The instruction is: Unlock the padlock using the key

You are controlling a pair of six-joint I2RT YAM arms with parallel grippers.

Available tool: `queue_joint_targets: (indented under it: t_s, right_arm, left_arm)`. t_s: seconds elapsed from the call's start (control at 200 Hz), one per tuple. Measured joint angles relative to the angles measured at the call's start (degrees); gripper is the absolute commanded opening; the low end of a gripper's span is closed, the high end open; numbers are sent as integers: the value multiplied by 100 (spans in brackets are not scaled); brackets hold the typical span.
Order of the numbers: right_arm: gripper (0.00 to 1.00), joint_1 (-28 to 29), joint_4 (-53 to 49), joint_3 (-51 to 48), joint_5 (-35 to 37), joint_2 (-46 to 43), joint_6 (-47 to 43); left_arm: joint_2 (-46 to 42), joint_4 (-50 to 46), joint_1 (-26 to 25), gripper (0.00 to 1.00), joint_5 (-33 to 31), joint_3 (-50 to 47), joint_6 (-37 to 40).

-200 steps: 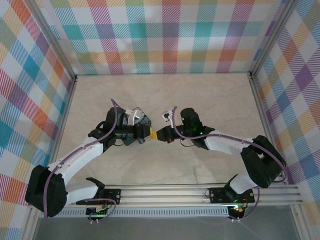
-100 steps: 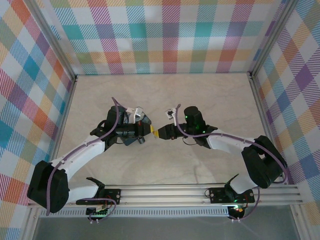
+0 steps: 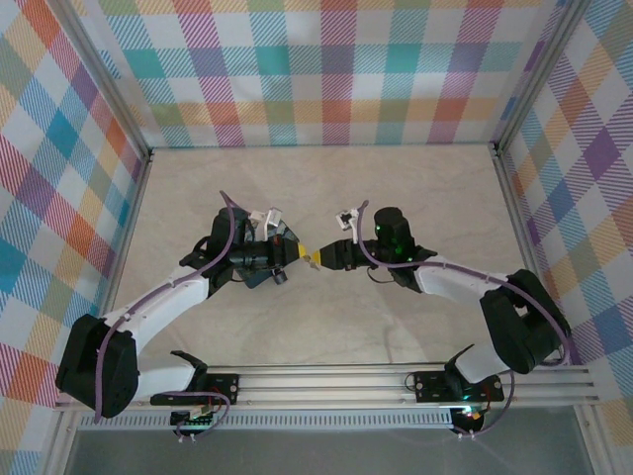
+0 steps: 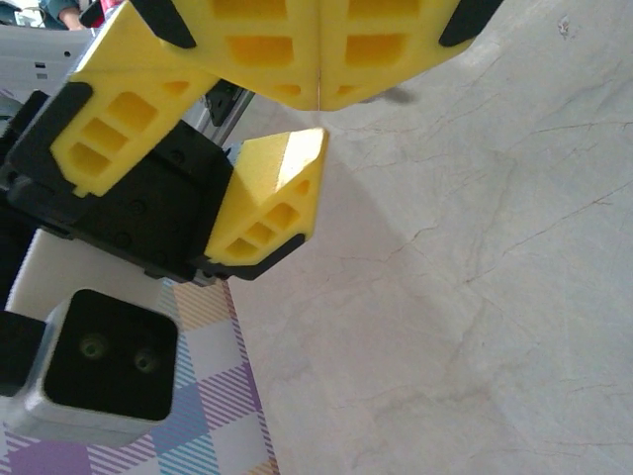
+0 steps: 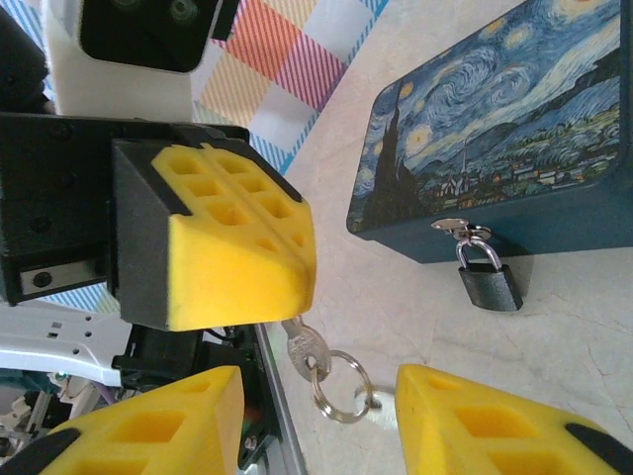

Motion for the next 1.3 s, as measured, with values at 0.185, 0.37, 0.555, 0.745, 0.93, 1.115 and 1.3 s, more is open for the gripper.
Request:
queue_joint_targets:
  t_s: [0.185, 0.37, 0.555, 0.745, 0.93, 1.115, 1.3]
  right_arm:
    - [42, 59, 271, 0, -122, 203, 170]
    - [39, 114, 474, 2, -164, 245, 293]
    - [36, 144, 529, 44, -216, 289, 321]
    - [34, 144, 601, 70, -260, 415, 398]
    - [30, 170, 833, 68, -278, 498, 562]
    - [25, 173, 1257, 68, -299, 599, 804]
    - [15, 175, 1547, 68, -302, 734, 1060]
  left_arm:
    - [7, 79, 28, 0, 0, 0, -72]
    - [76, 87, 33, 0, 24, 0, -131]
    - [118, 114, 35, 0, 42, 0, -151]
    - [125, 256, 37, 0, 42, 0, -199]
    - [125, 264, 70, 0, 42, 0, -260]
    - [122, 393, 81, 0, 63, -2, -286]
    - [120, 476, 103, 0, 111, -2, -326]
